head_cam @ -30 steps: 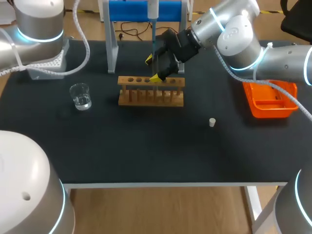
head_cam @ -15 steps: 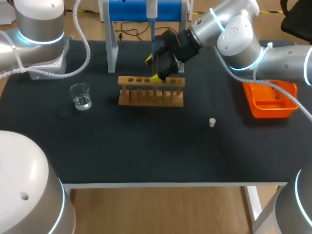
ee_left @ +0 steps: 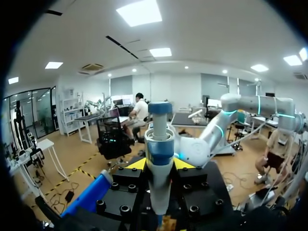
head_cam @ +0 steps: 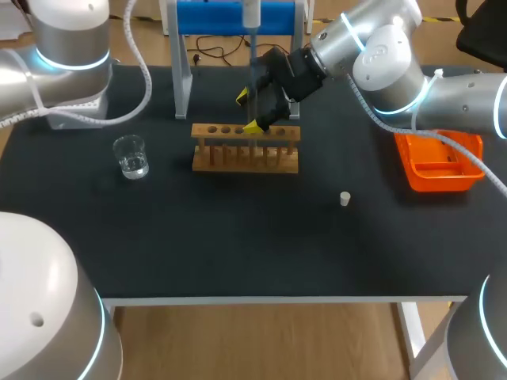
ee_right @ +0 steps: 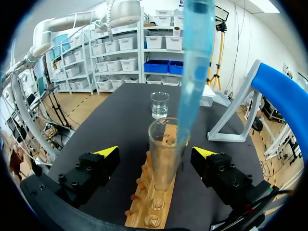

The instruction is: Invert the test tube, pick up the pipette, mount the tip to pipette, aspirate from beaker and dispense into the tube, eject the tip, return the pipette, and cap with the stopper.

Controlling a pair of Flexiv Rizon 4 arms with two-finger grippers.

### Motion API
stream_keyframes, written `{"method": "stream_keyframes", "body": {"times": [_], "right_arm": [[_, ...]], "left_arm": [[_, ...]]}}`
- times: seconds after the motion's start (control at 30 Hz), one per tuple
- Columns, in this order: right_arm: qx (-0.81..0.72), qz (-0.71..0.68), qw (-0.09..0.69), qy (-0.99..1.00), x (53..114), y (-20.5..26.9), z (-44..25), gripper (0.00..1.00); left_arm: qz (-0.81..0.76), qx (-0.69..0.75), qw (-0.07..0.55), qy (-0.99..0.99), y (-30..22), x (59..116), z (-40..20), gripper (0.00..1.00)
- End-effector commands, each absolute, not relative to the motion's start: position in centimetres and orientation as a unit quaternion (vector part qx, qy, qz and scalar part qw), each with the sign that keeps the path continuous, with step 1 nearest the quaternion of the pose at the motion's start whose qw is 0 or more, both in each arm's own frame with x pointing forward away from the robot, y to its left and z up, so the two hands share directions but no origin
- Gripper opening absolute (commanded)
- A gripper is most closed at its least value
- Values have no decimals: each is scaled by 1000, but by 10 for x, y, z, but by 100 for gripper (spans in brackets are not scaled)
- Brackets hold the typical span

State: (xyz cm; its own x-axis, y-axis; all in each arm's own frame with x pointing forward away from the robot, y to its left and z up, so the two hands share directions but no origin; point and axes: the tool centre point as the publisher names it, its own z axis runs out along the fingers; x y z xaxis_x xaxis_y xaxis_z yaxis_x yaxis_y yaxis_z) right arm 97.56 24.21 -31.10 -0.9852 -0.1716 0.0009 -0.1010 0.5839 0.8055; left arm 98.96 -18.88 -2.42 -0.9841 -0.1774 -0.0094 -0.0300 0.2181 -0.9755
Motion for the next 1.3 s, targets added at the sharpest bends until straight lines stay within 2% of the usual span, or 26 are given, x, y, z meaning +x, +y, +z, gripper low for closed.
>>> {"method": "stream_keyframes", "body": {"times": [0.03,1.3], "right_arm": [[77,-448,40,-890,975,241,-310,100],[77,-448,40,-890,975,241,-310,100]], "left_arm": [[-622,-66,57,778,-190,990,-25,0],[-628,-90,48,771,-188,990,-49,0]]}}
